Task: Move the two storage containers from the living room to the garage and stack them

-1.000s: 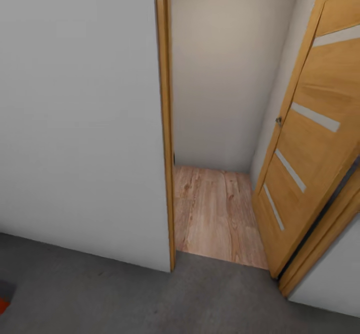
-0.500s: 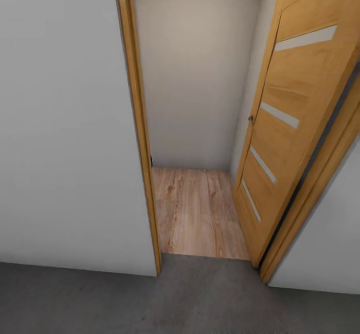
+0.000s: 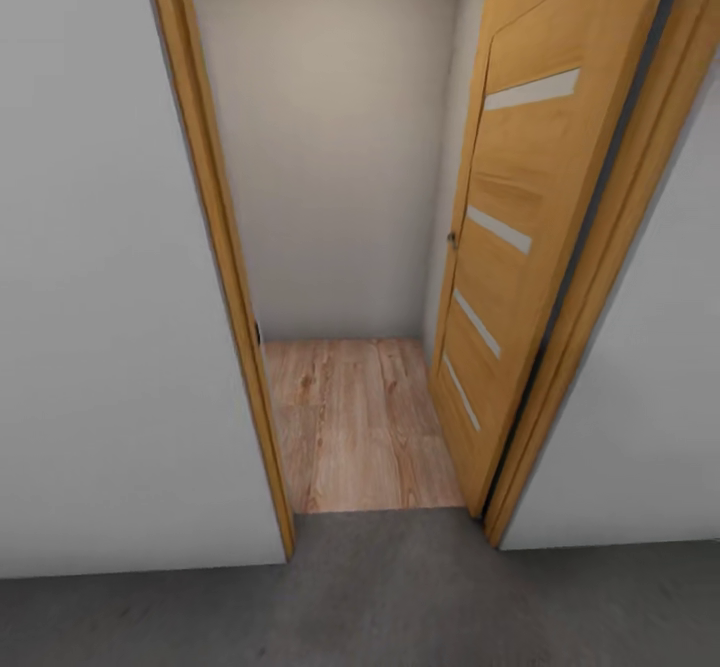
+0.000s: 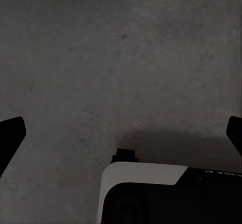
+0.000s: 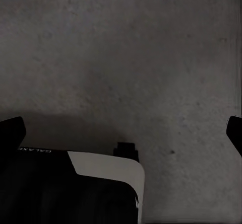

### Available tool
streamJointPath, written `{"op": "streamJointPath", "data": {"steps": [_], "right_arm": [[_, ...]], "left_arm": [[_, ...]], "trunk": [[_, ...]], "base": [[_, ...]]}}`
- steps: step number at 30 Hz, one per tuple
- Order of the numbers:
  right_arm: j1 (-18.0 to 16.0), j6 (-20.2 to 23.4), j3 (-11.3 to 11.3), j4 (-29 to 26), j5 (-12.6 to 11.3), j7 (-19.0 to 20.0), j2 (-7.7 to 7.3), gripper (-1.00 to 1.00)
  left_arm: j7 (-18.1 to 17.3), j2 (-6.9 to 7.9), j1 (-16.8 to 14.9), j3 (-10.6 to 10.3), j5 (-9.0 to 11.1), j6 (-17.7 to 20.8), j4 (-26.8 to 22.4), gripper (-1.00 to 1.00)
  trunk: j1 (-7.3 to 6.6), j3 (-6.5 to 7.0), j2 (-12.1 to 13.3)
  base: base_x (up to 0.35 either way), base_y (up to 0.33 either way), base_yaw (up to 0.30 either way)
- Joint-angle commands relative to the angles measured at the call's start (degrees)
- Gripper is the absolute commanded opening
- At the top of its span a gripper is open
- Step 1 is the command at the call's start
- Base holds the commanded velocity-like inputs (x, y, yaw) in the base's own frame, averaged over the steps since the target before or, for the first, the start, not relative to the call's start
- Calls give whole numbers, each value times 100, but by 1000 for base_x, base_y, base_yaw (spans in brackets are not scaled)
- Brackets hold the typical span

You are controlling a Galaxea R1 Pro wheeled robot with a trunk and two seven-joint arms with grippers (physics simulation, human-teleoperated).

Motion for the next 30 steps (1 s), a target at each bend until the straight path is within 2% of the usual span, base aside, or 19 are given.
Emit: {"op": "streamJointPath", "data": {"steps": [1, 15, 21, 30], "right_arm": [[-14, -45, 29, 29, -3, 15, 0, 100], [-13, -45, 29, 29, -2, 15, 0, 100], [-14, -45, 29, 29, 4, 15, 0, 100], [-14, -45, 29, 29, 4, 15, 0, 100]], "left_arm": [[8, -1, -10, 39, -20, -43, 25, 100], [-1, 10, -10, 39, -20, -43, 25, 100], [7, 9, -10, 39, -20, -43, 25, 100], [7, 35, -10, 47, -20, 59, 25, 100]], "trunk": [[1, -6, -7], [1, 24, -7], [1, 26, -7], [1, 27, -7]], "base": [[0, 0, -274], [0, 0, -266], [82, -15, -56], [297, -77, -4]]}}
